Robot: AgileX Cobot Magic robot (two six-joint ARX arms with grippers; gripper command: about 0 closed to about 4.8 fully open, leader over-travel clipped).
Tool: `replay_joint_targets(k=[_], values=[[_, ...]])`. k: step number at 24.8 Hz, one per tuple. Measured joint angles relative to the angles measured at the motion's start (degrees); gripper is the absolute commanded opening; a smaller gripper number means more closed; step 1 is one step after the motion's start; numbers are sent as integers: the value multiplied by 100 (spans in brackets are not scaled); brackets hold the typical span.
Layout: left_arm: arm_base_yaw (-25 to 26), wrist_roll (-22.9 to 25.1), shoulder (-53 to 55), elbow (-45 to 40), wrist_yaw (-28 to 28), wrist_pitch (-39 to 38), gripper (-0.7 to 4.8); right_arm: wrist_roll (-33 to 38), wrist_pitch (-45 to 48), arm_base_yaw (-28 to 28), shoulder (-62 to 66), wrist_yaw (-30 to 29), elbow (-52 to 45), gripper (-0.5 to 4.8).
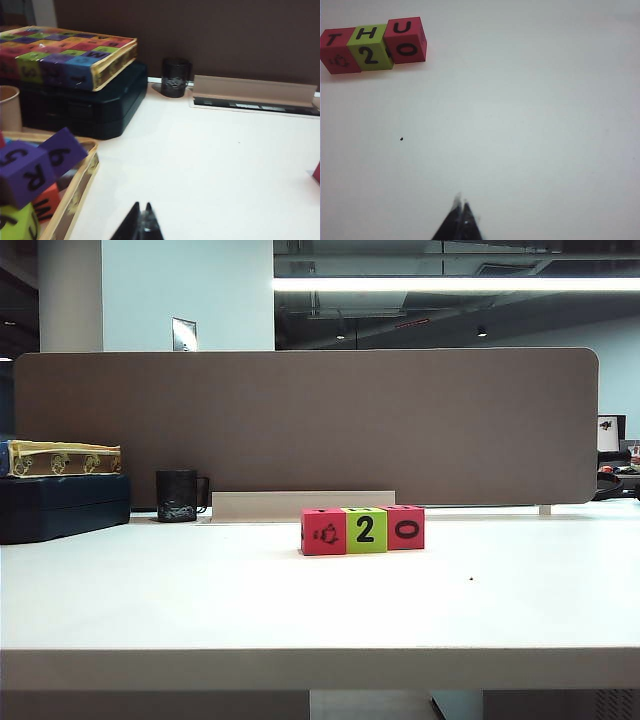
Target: Select the appropriate blocks from the scattered letter blocks on the table and arrange them in a row to spell out "THU".
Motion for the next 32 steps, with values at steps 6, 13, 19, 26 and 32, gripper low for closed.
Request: replay_joint_targets(k=[6, 13, 19, 26, 32], values=[[376, -214, -1316, -1064, 315, -48, -5, 0, 2, 0, 0, 0, 0, -5], [378, -195, -1585, -1093, -199, -914, -5, 0, -2, 0, 0, 0, 2, -5], [380, -136, -1585, -1088, -240, -1263, -5, 0, -4, 0, 0, 0, 2, -5], [380, 387, -1589, -1082, -214, -1305, -5, 0, -4, 0, 0, -2, 2, -5], [380, 306, -1589, -1084, 181, -1298, -5, 0, -4, 0, 0, 0, 2, -5]])
